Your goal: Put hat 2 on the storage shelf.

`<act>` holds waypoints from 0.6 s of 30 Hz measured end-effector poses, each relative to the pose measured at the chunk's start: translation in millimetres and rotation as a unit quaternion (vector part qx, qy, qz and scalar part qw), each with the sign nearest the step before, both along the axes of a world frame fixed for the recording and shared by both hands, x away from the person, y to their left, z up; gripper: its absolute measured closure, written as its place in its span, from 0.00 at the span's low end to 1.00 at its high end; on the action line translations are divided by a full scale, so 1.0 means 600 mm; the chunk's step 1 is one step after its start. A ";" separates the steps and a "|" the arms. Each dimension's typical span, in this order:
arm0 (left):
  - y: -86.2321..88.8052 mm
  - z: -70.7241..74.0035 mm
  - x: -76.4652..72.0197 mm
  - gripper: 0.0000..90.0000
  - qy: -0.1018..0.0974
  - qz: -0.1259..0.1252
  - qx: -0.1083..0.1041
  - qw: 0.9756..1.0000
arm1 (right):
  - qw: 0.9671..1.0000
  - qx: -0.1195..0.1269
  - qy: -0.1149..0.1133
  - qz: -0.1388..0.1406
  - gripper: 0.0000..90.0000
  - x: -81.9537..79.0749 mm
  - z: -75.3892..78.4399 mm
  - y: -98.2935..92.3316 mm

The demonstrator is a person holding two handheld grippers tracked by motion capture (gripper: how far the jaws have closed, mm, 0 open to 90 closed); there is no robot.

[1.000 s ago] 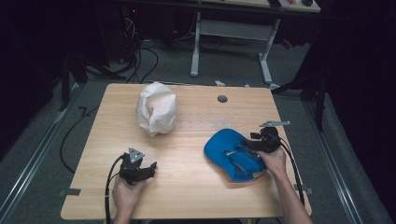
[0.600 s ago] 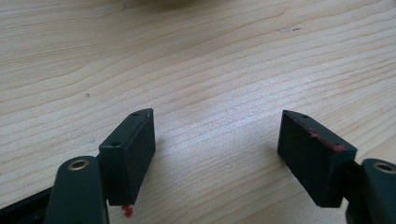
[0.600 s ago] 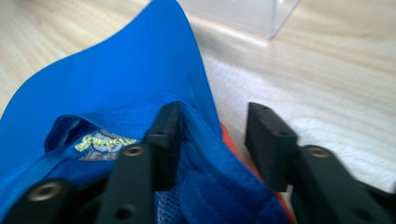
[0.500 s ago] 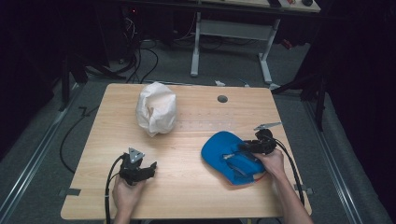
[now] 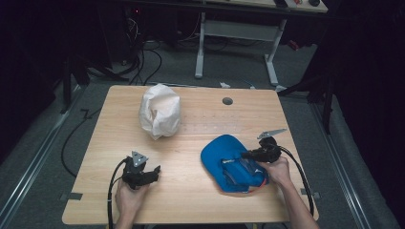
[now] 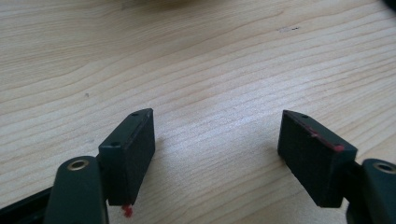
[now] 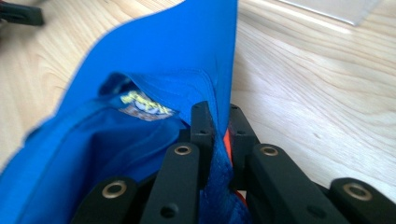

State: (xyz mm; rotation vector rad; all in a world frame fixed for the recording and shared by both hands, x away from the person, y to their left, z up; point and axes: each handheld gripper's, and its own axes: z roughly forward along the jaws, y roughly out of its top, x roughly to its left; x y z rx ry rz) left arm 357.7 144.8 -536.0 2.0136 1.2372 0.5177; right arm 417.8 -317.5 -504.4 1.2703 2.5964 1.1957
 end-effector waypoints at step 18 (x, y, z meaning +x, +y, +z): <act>-0.050 0.025 -0.031 0.24 -0.043 -0.074 0.006 0.996 | 0.996 0.074 0.011 -0.039 0.96 -0.019 0.069 0.003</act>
